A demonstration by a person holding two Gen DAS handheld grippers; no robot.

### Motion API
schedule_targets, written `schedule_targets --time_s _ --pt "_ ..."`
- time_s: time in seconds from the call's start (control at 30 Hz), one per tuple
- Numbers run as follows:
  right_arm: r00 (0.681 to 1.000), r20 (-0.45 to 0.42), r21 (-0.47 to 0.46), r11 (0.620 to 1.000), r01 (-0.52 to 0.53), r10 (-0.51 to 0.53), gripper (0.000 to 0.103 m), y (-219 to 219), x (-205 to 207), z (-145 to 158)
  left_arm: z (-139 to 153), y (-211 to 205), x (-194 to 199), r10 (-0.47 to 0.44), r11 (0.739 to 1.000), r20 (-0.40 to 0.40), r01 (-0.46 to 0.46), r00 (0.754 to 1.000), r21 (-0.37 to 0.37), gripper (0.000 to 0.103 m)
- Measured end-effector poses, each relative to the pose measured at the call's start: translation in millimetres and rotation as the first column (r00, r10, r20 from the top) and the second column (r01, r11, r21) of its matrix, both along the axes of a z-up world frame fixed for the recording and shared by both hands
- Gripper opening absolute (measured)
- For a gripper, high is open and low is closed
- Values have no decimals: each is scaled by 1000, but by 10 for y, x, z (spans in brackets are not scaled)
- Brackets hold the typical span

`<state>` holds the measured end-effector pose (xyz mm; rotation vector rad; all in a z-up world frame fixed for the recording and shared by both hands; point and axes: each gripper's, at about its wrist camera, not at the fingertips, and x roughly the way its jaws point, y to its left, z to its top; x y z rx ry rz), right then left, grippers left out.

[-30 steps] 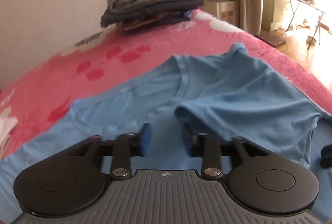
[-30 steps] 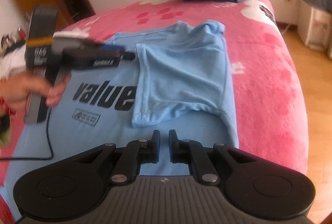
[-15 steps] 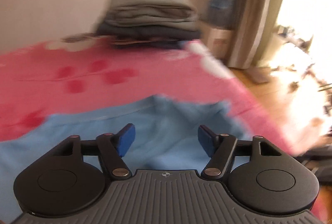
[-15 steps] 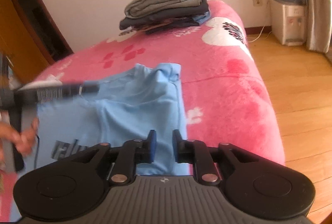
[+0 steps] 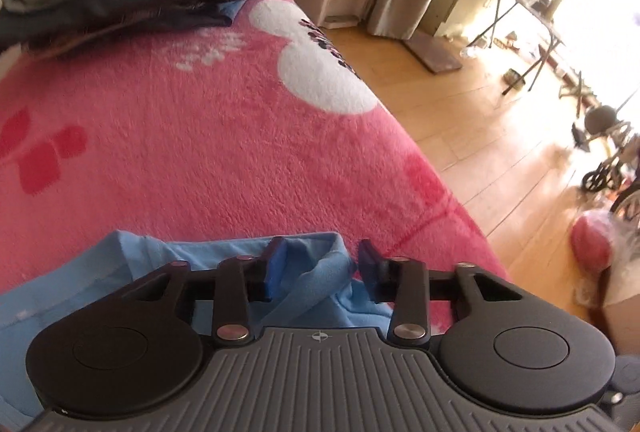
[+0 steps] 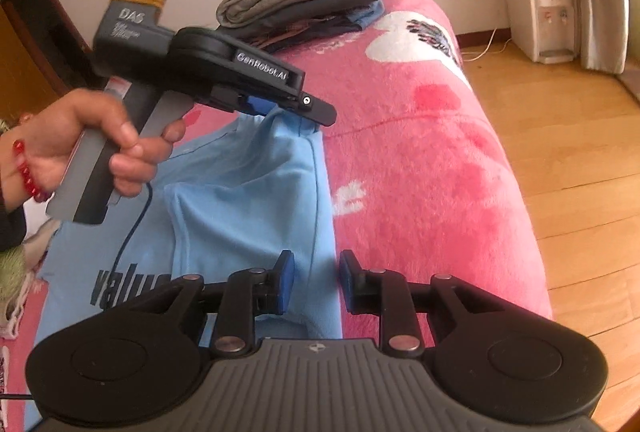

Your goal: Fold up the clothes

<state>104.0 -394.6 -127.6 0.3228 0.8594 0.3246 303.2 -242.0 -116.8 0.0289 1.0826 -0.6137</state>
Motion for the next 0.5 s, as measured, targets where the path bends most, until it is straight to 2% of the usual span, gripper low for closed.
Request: schedule_targets --time_s 0.07,0.17,0.23,0.27,0.37,0.47,0.5 --pt "1000 4 -7 1000 0 0 27 6 -18 -8 -37 72 69 44 997 -54 -47 998 -57 10" --pt "1000 10 -20 1000 2 -1 24 13 -46 -19 -129 236 171 134 973 -152 -159 979 -167 6" --pt "1000 14 -28 1000 3 -2 18 19 -64 -27 -206 346 231 188 940 -219 -240 958 -243 5" --pt "1000 16 -32 999 3 -3 12 21 -74 -30 -248 397 251 211 918 -248 -279 945 -282 4" --pt "1000 23 -45 999 5 -4 6 29 -102 -42 -377 511 292 269 847 -316 -379 910 -373 3" --pt "1000 29 -57 998 7 -5 5 37 -130 -53 -486 535 319 303 803 -347 -434 888 -409 2" --pt "1000 31 -62 998 8 -6 5 40 -139 -57 -510 527 328 310 797 -346 -441 886 -413 2"
